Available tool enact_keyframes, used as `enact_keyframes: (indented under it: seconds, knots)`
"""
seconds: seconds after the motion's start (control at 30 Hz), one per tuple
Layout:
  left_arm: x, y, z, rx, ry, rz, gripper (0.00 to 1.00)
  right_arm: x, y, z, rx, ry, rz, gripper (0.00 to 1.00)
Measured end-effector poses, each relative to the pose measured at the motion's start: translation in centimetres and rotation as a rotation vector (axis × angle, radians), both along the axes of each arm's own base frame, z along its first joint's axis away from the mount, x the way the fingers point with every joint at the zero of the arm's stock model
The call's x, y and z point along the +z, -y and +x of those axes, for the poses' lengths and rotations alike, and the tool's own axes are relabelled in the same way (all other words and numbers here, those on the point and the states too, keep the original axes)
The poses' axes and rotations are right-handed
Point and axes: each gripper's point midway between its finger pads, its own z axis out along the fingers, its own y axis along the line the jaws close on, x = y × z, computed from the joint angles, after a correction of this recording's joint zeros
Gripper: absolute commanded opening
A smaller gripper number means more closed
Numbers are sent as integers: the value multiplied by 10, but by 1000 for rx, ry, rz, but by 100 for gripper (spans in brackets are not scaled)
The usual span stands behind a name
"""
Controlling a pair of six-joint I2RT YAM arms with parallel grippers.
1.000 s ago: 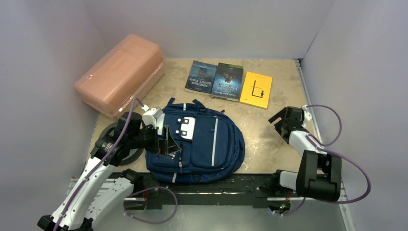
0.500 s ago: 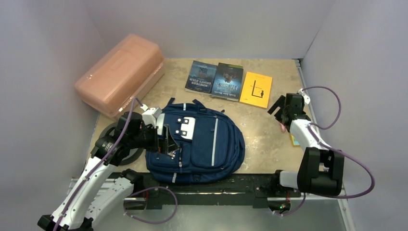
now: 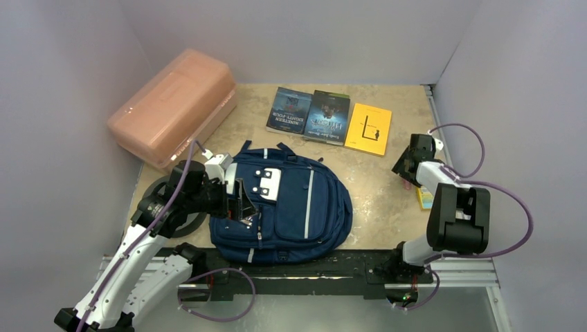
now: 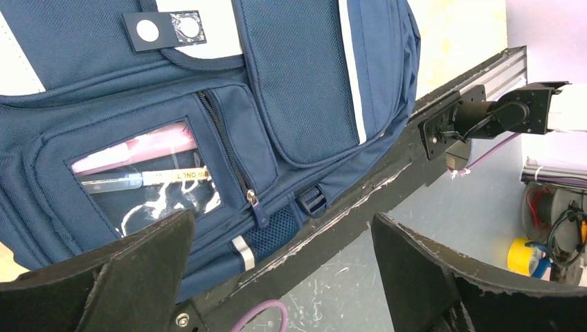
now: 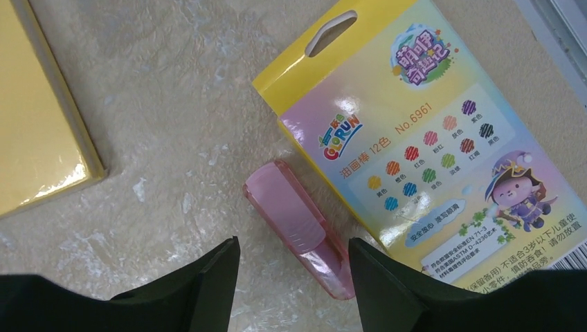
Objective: Pack the student bag
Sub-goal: Pick up the stationery from the center of the board.
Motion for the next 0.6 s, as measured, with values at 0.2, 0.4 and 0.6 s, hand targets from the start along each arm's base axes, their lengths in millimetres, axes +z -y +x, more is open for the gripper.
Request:
enact_keyframes:
  seconds: [0.2, 0.4, 0.6]
  knots:
    - [0, 0, 0, 0, -2, 1, 100, -17, -1, -4, 20, -59, 1, 51]
    - [-3, -1, 1, 5, -10, 10, 100, -18, -6, 5, 51, -63, 28, 27]
    - [-6, -5, 2, 24, -27, 35, 100, -15, -11, 6, 100, -61, 34, 0]
